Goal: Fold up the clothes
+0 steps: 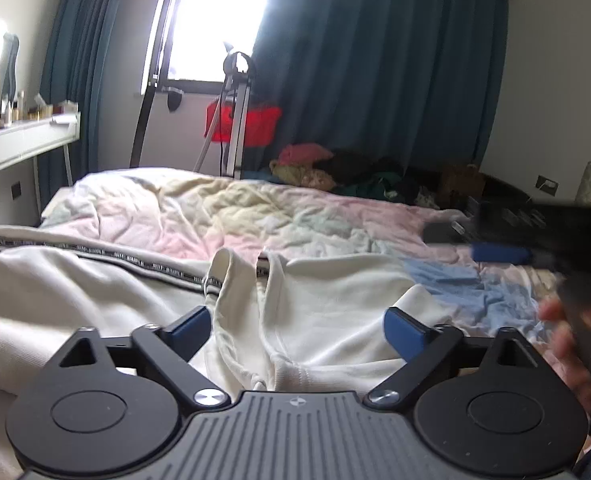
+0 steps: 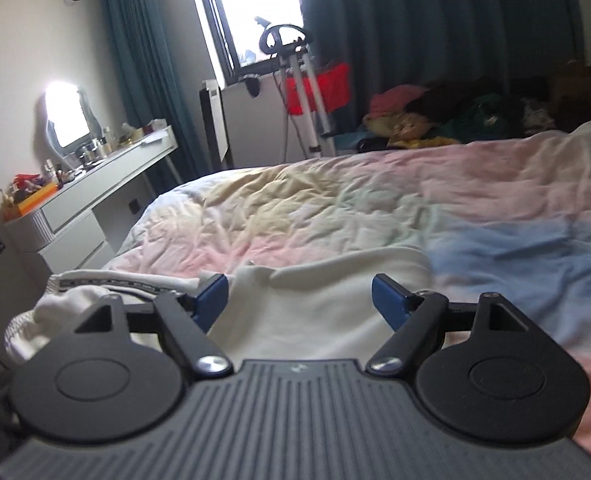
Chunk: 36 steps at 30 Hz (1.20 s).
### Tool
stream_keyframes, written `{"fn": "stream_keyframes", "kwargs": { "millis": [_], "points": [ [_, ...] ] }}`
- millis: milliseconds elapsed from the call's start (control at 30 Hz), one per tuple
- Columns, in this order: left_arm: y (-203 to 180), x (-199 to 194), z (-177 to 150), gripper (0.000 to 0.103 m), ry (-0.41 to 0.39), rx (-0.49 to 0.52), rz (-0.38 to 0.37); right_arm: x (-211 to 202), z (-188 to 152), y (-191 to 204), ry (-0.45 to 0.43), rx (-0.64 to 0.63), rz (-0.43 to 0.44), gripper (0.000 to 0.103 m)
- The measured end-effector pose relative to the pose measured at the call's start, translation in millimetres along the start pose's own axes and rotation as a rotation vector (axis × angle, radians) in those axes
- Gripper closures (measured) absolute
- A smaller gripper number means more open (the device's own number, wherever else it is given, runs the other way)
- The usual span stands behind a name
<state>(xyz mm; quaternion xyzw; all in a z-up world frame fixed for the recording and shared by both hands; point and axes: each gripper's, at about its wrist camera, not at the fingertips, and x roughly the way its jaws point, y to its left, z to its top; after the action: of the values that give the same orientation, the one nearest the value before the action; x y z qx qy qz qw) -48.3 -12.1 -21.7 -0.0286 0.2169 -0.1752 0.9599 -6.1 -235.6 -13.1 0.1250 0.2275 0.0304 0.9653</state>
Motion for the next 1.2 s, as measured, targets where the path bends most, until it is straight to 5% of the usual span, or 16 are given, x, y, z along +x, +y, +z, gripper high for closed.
{"fn": "stream_keyframes", "kwargs": {
  "millis": [200,600,800,1033,1200],
  "points": [
    [2.3,-1.6,-7.5,0.001,-0.034,-0.042,0.049,-28.0,-24.5,-4.9,-0.012,0.0,-0.01,0.022],
    [9.4,14.7,-20.2,0.001,0.051,-0.091,0.083,-27.4,-30.1,-14.9,-0.002,0.017,-0.024,0.022],
    [55.6,29.4,-32.1,0.002,0.185,-0.351,0.165,-27.9,-30.5,-16.8,-0.008,0.032,-0.022,0.022],
    [133.9,6.5,-38.9,0.002,0.26,-0.783,0.287,-28.7,-33.0,-22.3,-0.001,0.047,-0.016,0.022],
    [191.3,-1.6,-50.9,0.01,0.289,-1.074,0.289,-22.7,-36.0,-24.9,0.024,0.068,-0.019,0.022]
  ]
}}
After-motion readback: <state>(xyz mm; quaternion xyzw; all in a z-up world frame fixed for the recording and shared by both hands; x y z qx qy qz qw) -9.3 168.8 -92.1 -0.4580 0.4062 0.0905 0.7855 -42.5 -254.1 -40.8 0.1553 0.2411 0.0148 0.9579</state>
